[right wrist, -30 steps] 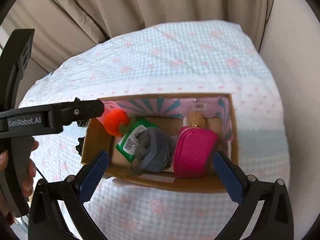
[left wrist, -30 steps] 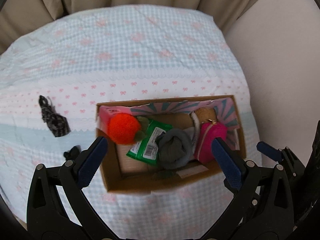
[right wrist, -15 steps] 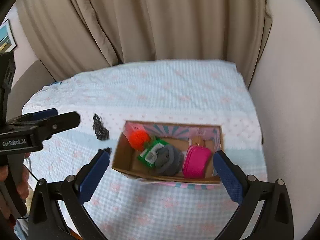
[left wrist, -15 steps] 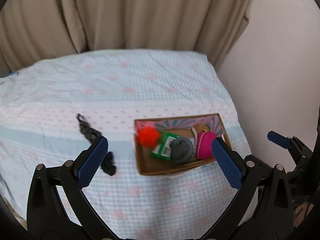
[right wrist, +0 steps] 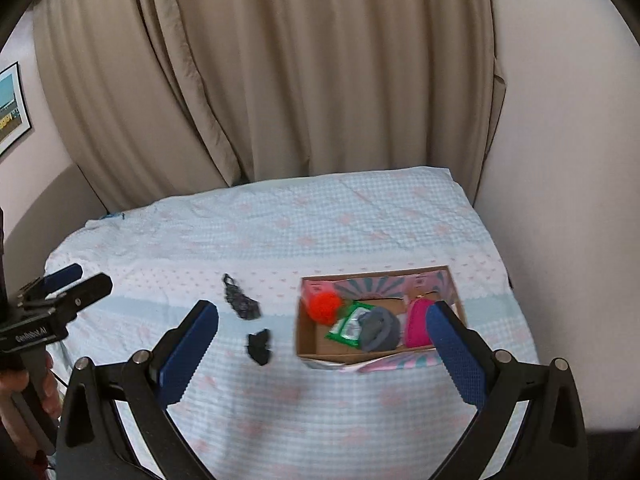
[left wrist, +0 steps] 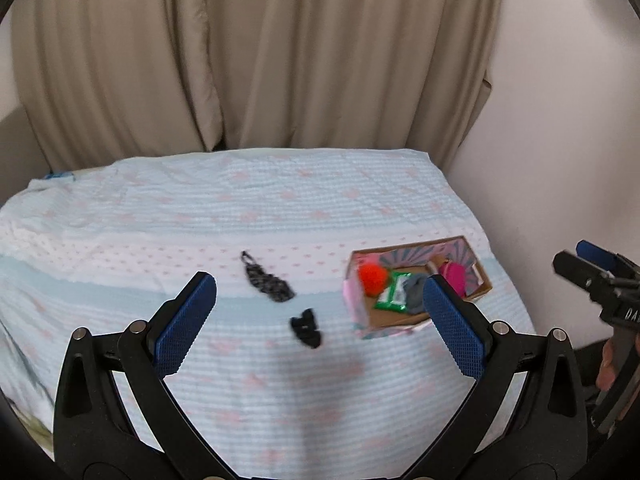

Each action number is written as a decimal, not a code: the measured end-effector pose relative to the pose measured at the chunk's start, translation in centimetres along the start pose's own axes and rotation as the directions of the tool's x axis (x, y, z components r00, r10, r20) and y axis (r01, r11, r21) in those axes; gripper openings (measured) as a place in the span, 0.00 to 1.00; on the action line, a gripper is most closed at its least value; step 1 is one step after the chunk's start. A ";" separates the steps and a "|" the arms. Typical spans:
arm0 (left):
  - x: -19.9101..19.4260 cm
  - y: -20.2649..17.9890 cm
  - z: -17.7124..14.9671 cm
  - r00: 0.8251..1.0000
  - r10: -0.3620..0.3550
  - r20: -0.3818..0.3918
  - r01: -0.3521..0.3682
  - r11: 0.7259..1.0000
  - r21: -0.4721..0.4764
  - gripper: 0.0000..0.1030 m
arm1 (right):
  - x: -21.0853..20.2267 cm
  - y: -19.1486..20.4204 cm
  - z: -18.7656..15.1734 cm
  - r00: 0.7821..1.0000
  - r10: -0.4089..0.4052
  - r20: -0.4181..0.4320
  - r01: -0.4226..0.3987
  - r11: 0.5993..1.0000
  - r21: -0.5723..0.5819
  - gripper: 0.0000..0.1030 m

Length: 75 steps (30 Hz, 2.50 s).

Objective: Organize soft objects
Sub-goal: 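Move both tools back toward the black scrunchie and black cloth, then grasp black scrunchie with left tool while right tool grasps black cloth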

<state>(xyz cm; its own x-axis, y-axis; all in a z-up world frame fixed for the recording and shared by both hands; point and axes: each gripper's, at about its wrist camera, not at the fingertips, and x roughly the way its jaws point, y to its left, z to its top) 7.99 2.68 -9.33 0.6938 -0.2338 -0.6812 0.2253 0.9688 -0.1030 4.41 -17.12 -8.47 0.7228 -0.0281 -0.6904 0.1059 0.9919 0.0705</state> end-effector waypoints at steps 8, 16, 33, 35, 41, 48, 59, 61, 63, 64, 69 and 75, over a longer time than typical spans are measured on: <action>0.7 8.9 -0.6 0.998 -0.048 -0.048 0.049 0.998 0.027 1.00 | 1.0 6.8 -2.9 0.997 -0.071 0.005 0.070 0.994 0.083 1.00; 6.0 14.4 -0.2 0.985 -0.131 -0.112 0.139 0.988 0.065 1.00 | 5.4 12.5 -5.6 0.994 -0.105 -0.021 0.107 0.985 0.135 1.00; 28.2 15.6 -4.5 0.938 -0.229 -0.262 0.270 0.953 0.135 0.99 | 23.9 16.7 -13.1 0.979 -0.183 -0.094 0.190 0.979 0.075 1.00; 30.9 15.3 -5.3 0.935 -0.231 -0.268 0.277 0.949 0.148 0.99 | 26.2 16.5 -14.0 0.973 -0.210 -0.101 0.216 0.974 0.061 1.00; 38.4 14.9 -7.6 0.930 -0.227 -0.291 0.286 0.941 0.179 0.98 | 32.6 16.2 -16.5 0.965 -0.227 -0.131 0.228 0.974 -0.010 1.00; 44.3 13.7 -9.5 0.917 -0.220 -0.334 0.306 0.924 0.231 0.98 | 37.7 16.1 -18.6 0.966 -0.203 -0.160 0.200 0.979 -0.034 0.95; 46.7 13.1 -10.0 0.920 -0.184 -0.347 0.296 0.905 0.304 0.74 | 40.7 15.7 -19.8 0.961 -0.168 -0.220 0.162 0.986 -0.046 0.66; 46.5 13.0 -10.2 0.924 -0.171 -0.343 0.287 0.902 0.324 0.65 | 40.6 15.7 -19.9 0.959 -0.168 -0.227 0.160 0.986 -0.051 0.58; 46.3 13.1 -10.2 0.927 -0.158 -0.340 0.275 0.903 0.330 0.58 | 40.5 15.6 -19.9 0.957 -0.170 -0.234 0.161 0.985 -0.056 0.45; 46.3 13.3 -10.1 0.927 -0.156 -0.341 0.271 0.907 0.323 0.53 | 40.5 15.7 -19.9 0.956 -0.172 -0.239 0.161 0.985 -0.063 0.42; 45.2 14.1 -9.5 0.932 -0.144 -0.332 0.248 0.922 0.296 0.43 | 40.1 15.6 -19.3 0.959 -0.138 -0.248 0.129 0.990 -0.054 0.27; 42.0 14.6 -8.3 0.940 -0.146 -0.308 0.233 0.934 0.270 0.42 | 37.3 15.9 -17.3 0.969 -0.130 -0.210 0.123 0.991 -0.043 0.27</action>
<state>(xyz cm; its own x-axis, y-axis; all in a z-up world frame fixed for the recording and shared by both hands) 34.71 7.66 -45.42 0.4084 -0.3356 -0.8489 0.5570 0.8284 -0.0595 21.23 -0.25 -45.55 0.5432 -0.1298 -0.8295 0.1644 0.9853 -0.0465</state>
